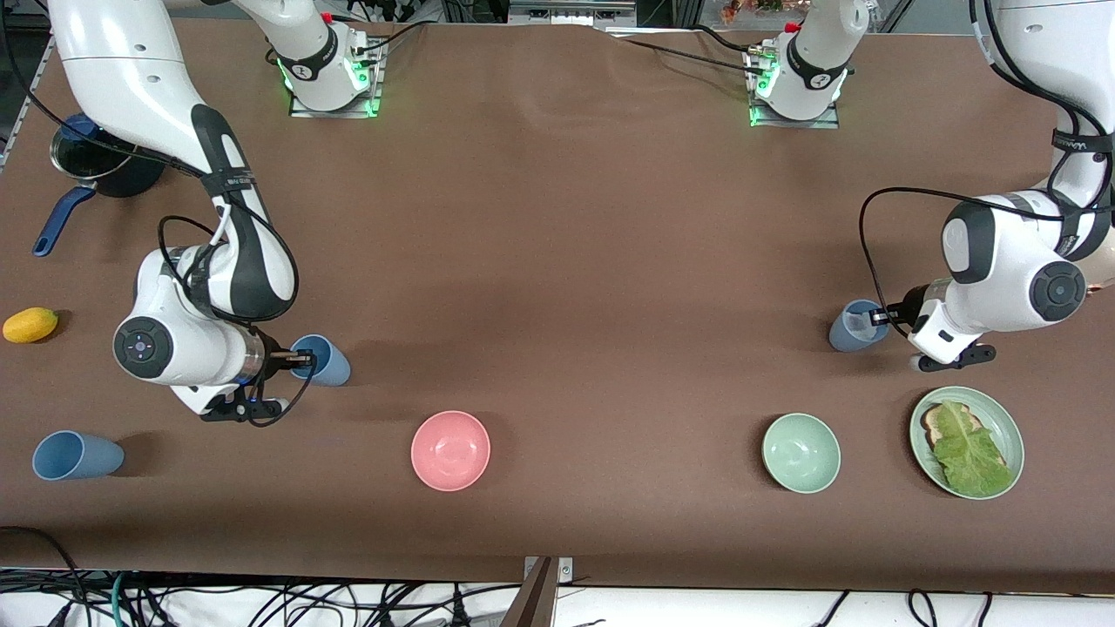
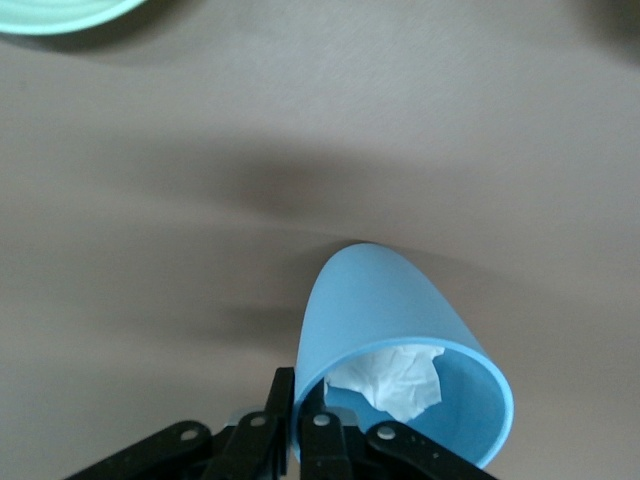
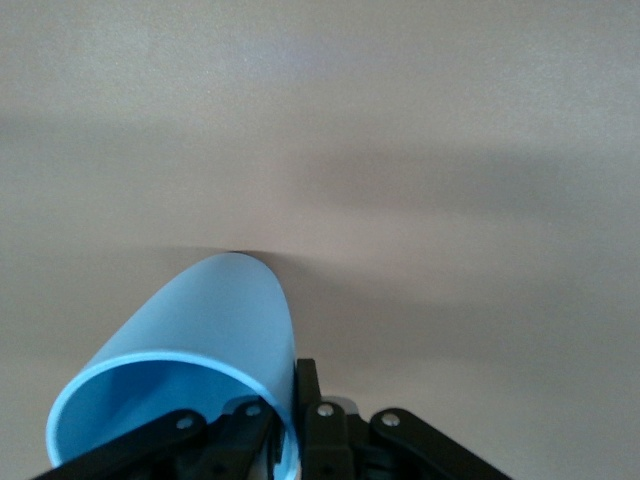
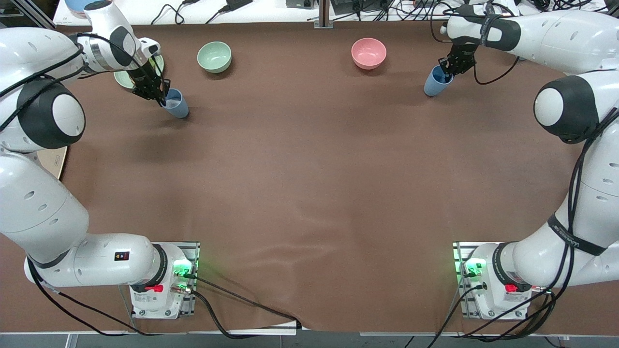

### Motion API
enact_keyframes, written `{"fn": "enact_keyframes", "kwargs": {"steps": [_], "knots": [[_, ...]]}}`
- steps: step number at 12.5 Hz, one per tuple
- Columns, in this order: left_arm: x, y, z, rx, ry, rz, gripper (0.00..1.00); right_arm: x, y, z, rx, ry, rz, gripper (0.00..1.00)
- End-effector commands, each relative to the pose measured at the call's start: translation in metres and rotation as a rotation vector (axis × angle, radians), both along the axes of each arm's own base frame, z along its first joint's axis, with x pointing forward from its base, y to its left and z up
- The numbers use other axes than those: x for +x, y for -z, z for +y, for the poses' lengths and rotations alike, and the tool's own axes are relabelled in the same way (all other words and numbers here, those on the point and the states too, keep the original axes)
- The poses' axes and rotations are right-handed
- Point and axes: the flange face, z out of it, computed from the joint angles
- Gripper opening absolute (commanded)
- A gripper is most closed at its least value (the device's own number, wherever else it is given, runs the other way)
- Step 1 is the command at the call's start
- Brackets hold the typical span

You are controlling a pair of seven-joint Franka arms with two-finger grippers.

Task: Stack blue cups with both arms
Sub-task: 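Grasp the blue cup with the right gripper while the left gripper grasps the tissue cup, then carry the blue cup with the right gripper while the left gripper carries the tissue cup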

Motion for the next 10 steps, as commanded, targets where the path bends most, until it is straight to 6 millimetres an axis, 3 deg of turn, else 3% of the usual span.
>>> {"fn": "enact_keyframes", "kwargs": {"steps": [1,3,4,10], "knots": [[0.019,-0.012,-0.034,-0.047,-0.081,-0.016,0.0,0.005,-0.016,0.002,0.004,-0.011,-0.013,0.0],[0.02,-0.014,-0.062,-0.032,-0.123,-0.007,0.0,0.006,-0.021,0.004,0.002,-0.018,-0.01,0.0],[0.02,-0.017,-0.085,-0.025,-0.157,-0.004,0.0,0.006,-0.021,0.004,0.002,-0.017,-0.009,0.0],[0.012,-0.065,-0.291,-0.067,-0.43,0.024,0.0,0.007,-0.039,0.005,-0.011,-0.031,0.024,0.0]]}}
